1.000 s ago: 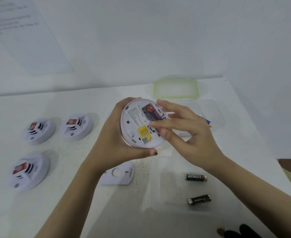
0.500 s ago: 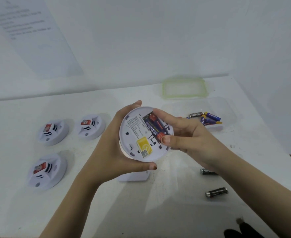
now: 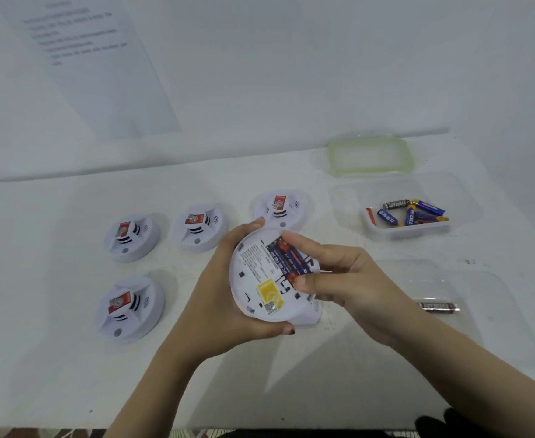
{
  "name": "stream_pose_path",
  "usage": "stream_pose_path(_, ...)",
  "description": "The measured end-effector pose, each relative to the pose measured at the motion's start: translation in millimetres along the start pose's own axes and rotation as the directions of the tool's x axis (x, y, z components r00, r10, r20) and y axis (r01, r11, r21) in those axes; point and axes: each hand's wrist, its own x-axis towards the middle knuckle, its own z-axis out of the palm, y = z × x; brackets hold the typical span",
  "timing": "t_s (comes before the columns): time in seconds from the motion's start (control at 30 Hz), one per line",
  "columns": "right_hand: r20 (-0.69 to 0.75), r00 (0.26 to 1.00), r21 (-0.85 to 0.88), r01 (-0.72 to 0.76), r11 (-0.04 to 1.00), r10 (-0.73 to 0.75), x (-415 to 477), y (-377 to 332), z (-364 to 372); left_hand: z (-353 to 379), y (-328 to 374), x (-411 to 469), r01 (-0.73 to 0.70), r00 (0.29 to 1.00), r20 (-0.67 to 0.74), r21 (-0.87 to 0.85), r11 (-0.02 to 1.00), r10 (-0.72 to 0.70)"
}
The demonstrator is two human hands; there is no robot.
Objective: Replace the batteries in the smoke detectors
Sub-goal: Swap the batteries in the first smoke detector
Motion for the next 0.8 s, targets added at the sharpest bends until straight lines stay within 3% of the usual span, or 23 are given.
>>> stream_pose_path(0.2,0.039,0.999,-0.119,0.038,0.992,-0.034,2,12,27,-14,-17,-17,0.014,0.999,-0.048,-0.022,1.000,-0.015)
stream_pose_path(0.3,-0.069,0.991,-0.220,0.099,0.970,-0.117,3,19,41,-25,-23,-23,0.016,0.998,-0.058,0.008,1.000,-0.015)
stream_pose_path(0.4,-0.172,0.975,-0.412,0.056,0.910,-0.138,5,31,41,-42,-30,-27,0.034,0.999,-0.038,0.012,0.999,-0.033)
stream_pose_path(0.43,-0.164,0.976,-0.570,0.025,0.821,-0.143,6,35,37,-47,-32,-28,0.034,0.999,-0.026,0.024,0.999,-0.033)
stream_pose_path(0.5,-0.059,0.991,-0.887,0.003,0.462,-0.120,6,41,28,-57,-35,-30,0.033,0.999,-0.007,0.057,0.998,-0.032)
stream_pose_path(0.57,0.026,1.000,-0.985,0.028,0.168,-0.017,7,46,22,-65,-39,-31,0.039,0.999,0.000,0.081,0.996,-0.039)
stream_pose_path(0.67,0.001,0.998,-1.000,0.001,0.007,0.069,11,47,21,-77,-45,-32,0.059,0.998,0.005,0.101,0.993,-0.060)
stream_pose_path(0.8,-0.013,0.999,-0.997,-0.010,-0.074,0.040,17,43,22,-87,-52,-32,0.075,0.997,0.018,0.108,0.991,-0.078)
